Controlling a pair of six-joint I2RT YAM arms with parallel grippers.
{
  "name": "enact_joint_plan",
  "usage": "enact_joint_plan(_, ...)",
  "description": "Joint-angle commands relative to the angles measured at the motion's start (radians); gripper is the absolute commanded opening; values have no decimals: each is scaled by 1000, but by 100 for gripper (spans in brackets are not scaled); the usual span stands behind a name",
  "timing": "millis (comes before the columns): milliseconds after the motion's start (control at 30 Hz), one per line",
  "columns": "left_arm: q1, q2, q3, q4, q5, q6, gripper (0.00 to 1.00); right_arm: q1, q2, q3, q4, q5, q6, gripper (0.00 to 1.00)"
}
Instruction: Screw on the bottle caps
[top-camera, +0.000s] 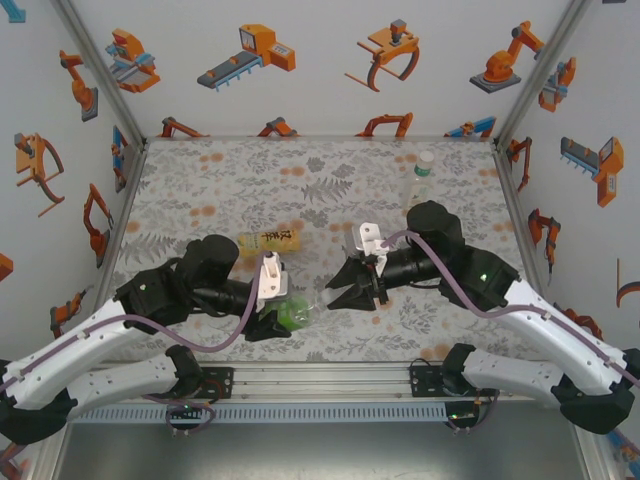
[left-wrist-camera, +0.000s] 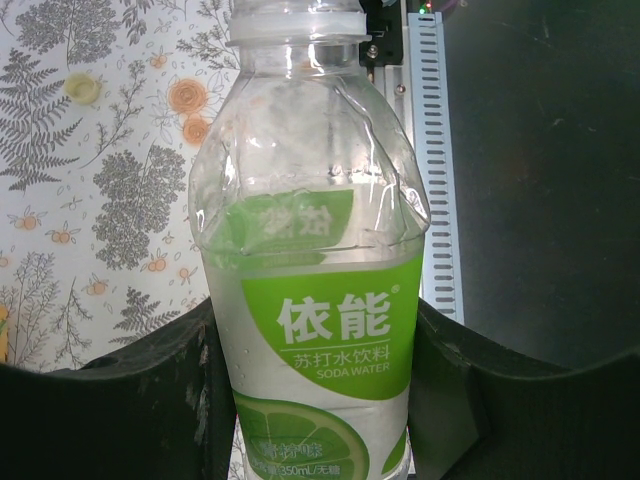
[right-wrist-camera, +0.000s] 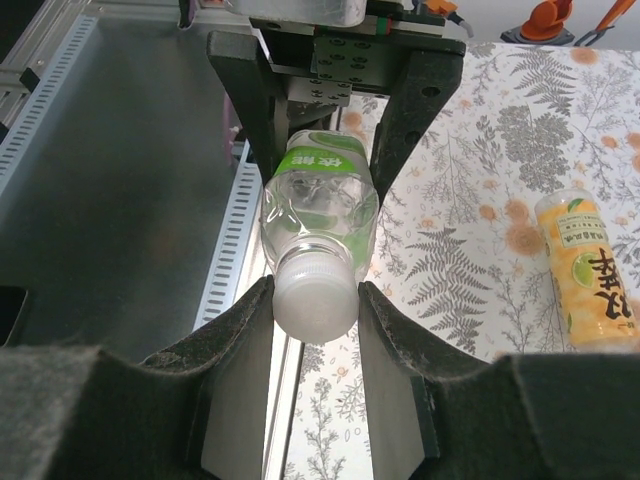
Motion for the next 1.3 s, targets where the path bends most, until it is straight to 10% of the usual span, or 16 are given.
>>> enact_joint_plan(0,-4,-17,16,64,5,16,0,13,10,-8,26,-30,9,0)
enact_joint_plan(1267,-2,-11,16,131,5,3,0,36,10,-54,83,-43,3,0)
